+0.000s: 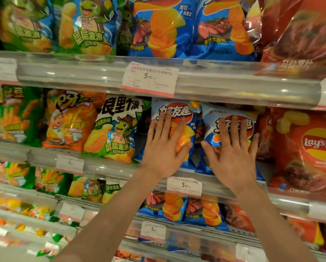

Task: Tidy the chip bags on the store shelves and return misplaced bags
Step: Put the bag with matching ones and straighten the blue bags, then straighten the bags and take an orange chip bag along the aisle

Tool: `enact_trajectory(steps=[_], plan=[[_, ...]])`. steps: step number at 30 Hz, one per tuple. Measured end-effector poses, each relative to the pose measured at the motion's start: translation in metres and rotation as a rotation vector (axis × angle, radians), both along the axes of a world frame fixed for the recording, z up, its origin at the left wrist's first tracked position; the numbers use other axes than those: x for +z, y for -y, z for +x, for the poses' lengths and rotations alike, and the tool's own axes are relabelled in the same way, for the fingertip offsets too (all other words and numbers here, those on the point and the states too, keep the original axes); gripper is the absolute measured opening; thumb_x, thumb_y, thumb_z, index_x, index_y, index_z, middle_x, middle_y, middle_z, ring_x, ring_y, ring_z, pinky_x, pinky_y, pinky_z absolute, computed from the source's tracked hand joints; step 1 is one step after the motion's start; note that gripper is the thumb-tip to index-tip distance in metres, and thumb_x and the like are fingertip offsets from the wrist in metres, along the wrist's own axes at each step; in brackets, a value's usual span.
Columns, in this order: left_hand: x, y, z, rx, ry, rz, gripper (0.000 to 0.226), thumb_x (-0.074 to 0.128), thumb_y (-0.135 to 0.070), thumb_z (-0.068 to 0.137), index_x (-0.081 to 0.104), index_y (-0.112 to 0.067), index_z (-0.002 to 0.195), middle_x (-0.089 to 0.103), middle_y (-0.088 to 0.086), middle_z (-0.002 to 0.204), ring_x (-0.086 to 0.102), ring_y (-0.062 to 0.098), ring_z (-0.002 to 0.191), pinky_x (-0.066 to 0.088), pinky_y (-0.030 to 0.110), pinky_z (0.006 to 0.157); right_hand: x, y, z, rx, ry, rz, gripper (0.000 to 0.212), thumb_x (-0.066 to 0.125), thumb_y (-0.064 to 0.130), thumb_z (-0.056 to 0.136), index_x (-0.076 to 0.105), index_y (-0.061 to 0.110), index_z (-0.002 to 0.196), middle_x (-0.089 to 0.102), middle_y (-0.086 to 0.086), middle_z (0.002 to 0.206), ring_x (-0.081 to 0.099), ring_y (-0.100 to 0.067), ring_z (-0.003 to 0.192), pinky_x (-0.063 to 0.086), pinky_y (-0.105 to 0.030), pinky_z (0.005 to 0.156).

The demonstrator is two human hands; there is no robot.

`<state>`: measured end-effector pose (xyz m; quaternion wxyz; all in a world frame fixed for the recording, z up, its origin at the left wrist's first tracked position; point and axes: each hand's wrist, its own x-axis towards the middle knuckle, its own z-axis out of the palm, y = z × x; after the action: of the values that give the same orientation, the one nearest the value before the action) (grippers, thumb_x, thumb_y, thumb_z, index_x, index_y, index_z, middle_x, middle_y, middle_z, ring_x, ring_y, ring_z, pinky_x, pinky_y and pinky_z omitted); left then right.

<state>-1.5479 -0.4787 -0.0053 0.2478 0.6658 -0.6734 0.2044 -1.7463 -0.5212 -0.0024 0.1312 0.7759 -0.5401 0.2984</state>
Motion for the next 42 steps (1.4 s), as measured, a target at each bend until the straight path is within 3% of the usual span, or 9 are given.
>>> enact_trajectory(steps=[5, 12, 18, 20, 26, 30, 33, 37, 42], plan=[[0.005, -0.011, 0.002, -0.126, -0.154, -0.063, 0.065, 0.041, -0.052, 0.103, 0.030, -0.022, 0.159, 0.019, 0.013, 0.170, 0.010, 0.028, 0.159, 0.010, 0.051, 0.128, 0.003, -0.005, -0.002, 0.055, 0.115, -0.007, 0.084, 0.026, 0.071, 0.096, 0.019, 0.018, 0.161, 0.015, -0.011, 0.170, 0.005, -0.029, 0.158, 0.001, -0.059, 0.125], [-0.016, -0.048, 0.018, -0.249, -0.355, -0.130, 0.059, 0.053, -0.043, 0.101, 0.045, -0.017, 0.152, 0.039, 0.010, 0.161, 0.033, 0.028, 0.151, 0.032, 0.049, 0.121, -0.005, -0.047, 0.010, 0.157, 0.297, -0.070, 0.074, 0.042, 0.060, 0.096, 0.038, 0.011, 0.152, 0.037, -0.016, 0.160, 0.029, -0.033, 0.151, 0.017, -0.055, 0.123], [-0.045, -0.106, 0.030, -0.333, -0.516, -0.069, 0.055, 0.051, -0.038, 0.102, 0.046, -0.015, 0.151, 0.039, 0.005, 0.160, 0.033, 0.024, 0.150, 0.035, 0.048, 0.119, -0.039, -0.114, 0.026, 0.273, 0.364, 0.105, 0.071, 0.044, 0.058, 0.098, 0.035, 0.017, 0.156, 0.027, -0.003, 0.166, 0.023, -0.022, 0.155, 0.026, -0.056, 0.121], [-0.056, -0.123, 0.031, -0.338, -0.566, -0.093, 0.052, 0.055, -0.035, 0.101, 0.051, -0.013, 0.148, 0.042, 0.003, 0.158, 0.035, 0.019, 0.149, 0.034, 0.040, 0.121, -0.051, -0.134, 0.028, 0.274, 0.413, 0.170, 0.070, 0.046, 0.057, 0.097, 0.038, 0.019, 0.155, 0.028, 0.000, 0.166, 0.024, -0.020, 0.154, 0.029, -0.054, 0.121], [-0.080, -0.156, 0.024, -0.283, -0.754, -0.009, 0.051, 0.055, -0.038, 0.101, 0.051, -0.019, 0.148, 0.046, -0.006, 0.155, 0.035, 0.005, 0.147, 0.028, 0.021, 0.120, -0.083, -0.173, 0.025, 0.275, 0.511, 0.364, 0.062, 0.050, 0.052, 0.099, 0.038, 0.027, 0.154, 0.034, 0.012, 0.162, 0.028, -0.004, 0.150, 0.026, -0.024, 0.121], [-0.098, -0.180, 0.016, -0.225, -0.838, 0.093, 0.048, 0.059, -0.034, 0.100, 0.046, -0.034, 0.147, 0.044, -0.018, 0.151, 0.029, -0.015, 0.142, 0.026, 0.006, 0.113, -0.103, -0.189, 0.021, 0.259, 0.606, 0.522, 0.054, 0.043, 0.065, 0.097, 0.040, 0.044, 0.146, 0.040, 0.027, 0.151, 0.037, -0.002, 0.143, 0.038, -0.039, 0.117], [-0.103, -0.200, 0.014, -0.131, -0.929, 0.143, 0.048, 0.062, -0.028, 0.101, 0.049, -0.030, 0.147, 0.049, -0.017, 0.148, 0.043, -0.001, 0.140, 0.043, 0.029, 0.113, -0.116, -0.194, 0.020, 0.311, 0.693, 0.673, 0.054, 0.045, 0.066, 0.095, 0.040, 0.046, 0.145, 0.038, 0.052, 0.131, 0.041, 0.010, 0.133, 0.045, -0.044, 0.111], [-0.101, -0.227, 0.027, -0.015, -0.959, 0.227, 0.045, 0.061, -0.035, 0.100, 0.052, -0.036, 0.144, 0.055, -0.019, 0.140, 0.057, 0.000, 0.124, 0.053, 0.032, 0.101, -0.131, -0.200, 0.034, 0.334, 0.753, 0.792, 0.057, 0.045, 0.067, 0.090, 0.039, 0.048, 0.144, 0.052, 0.017, 0.140, 0.052, -0.002, 0.123, 0.047, -0.043, 0.108], [-0.095, -0.238, 0.052, 0.060, -0.999, 0.215, 0.042, 0.065, -0.024, 0.098, 0.057, -0.033, 0.138, 0.065, -0.015, 0.128, 0.069, 0.005, 0.104, 0.056, 0.025, 0.090, -0.133, -0.203, 0.055, 0.371, 0.737, 0.888, 0.068, 0.045, 0.067, 0.085, 0.044, 0.037, 0.147, 0.056, 0.013, 0.137, 0.053, -0.003, 0.124, 0.044, -0.039, 0.110]])
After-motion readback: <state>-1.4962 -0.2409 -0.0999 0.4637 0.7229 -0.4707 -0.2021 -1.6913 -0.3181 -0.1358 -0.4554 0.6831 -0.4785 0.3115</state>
